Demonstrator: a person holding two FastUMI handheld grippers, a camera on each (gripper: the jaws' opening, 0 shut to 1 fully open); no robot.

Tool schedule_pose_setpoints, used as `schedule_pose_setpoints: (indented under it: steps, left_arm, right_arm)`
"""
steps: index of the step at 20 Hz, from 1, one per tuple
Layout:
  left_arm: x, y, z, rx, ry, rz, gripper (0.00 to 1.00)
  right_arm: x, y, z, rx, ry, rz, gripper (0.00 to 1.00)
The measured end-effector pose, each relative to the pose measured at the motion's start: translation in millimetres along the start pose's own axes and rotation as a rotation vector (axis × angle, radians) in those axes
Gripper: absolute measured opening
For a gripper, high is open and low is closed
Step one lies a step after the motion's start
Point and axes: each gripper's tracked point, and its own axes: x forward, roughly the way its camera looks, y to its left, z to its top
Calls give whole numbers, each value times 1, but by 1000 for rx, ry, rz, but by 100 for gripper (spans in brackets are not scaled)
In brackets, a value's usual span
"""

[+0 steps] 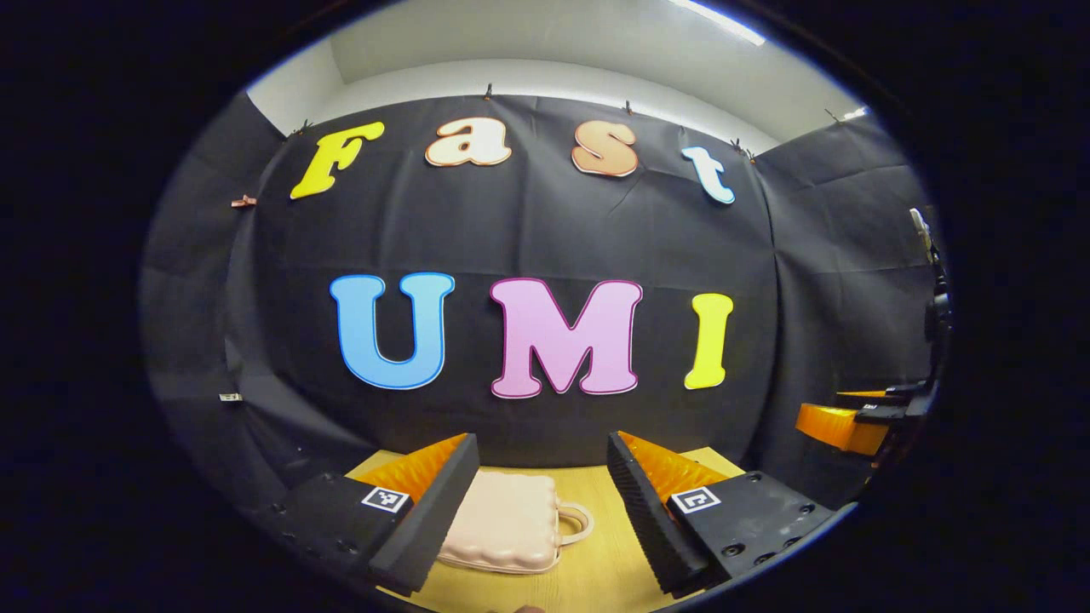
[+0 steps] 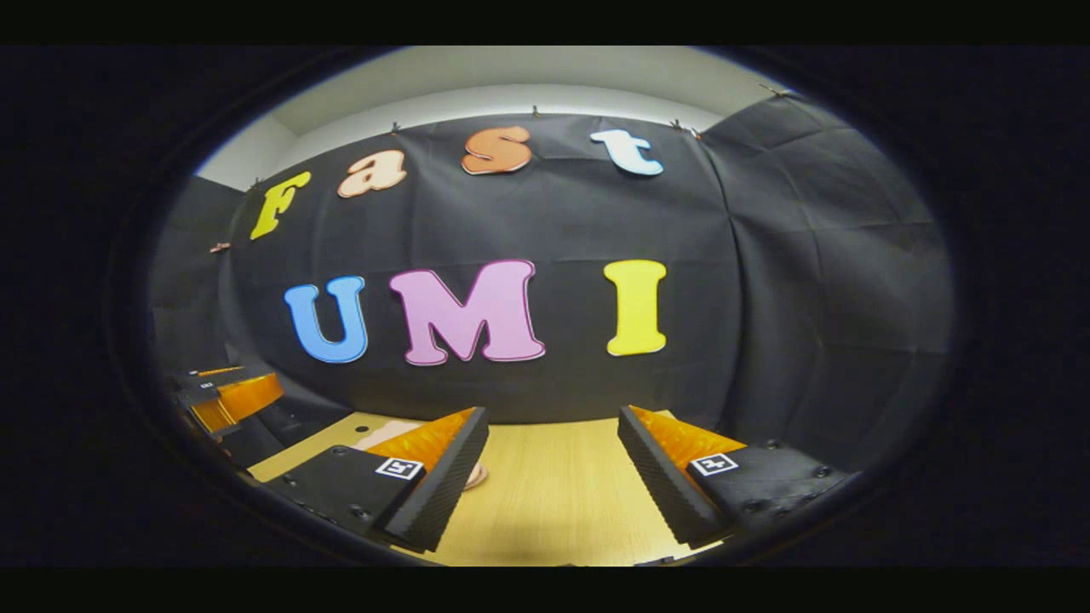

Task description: First open the suitcase, pack the skin care products into it, and then close the suitcase.

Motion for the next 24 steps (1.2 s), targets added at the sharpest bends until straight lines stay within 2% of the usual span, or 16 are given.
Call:
schedule_pose_setpoints:
  steps: [4,10,11,12,13,15,16,17,18,24]
  left_arm:
    - [-32,15,-8,-10,2,-27,96]
    - [-27,29,-21,76,-20,-60,96]
    - [-25,27,-22,87,-17,-75,96]
    - [-23,25,-25,104,-12,-87,96]
    - [-20,25,-26,116,-8,-91,96]
    - [-17,20,-32,97,7,-115,97]
    - [-17,18,-33,79,11,-120,98]
    - [-18,18,-31,64,9,-119,98]
    - [-18,19,-30,54,6,-117,97]
    - [-17,26,-35,53,25,-98,97]
  right_arm:
    - [-27,23,6,-21,-52,-29,97]
    - [-43,37,-9,-31,-38,-70,98]
    - [-43,36,-10,-35,-36,-81,89]
    - [-44,36,-12,-45,-33,-93,89]
    - [-44,35,-13,-58,-29,-100,97]
    - [-46,38,-11,-73,-35,-102,97]
    - [-47,38,-8,-75,-43,-106,89]
    - [-48,39,-7,-76,-49,-108,89]
    - [-48,38,-7,-78,-52,-111,97]
    - [-48,44,-11,-71,-42,-106,97]
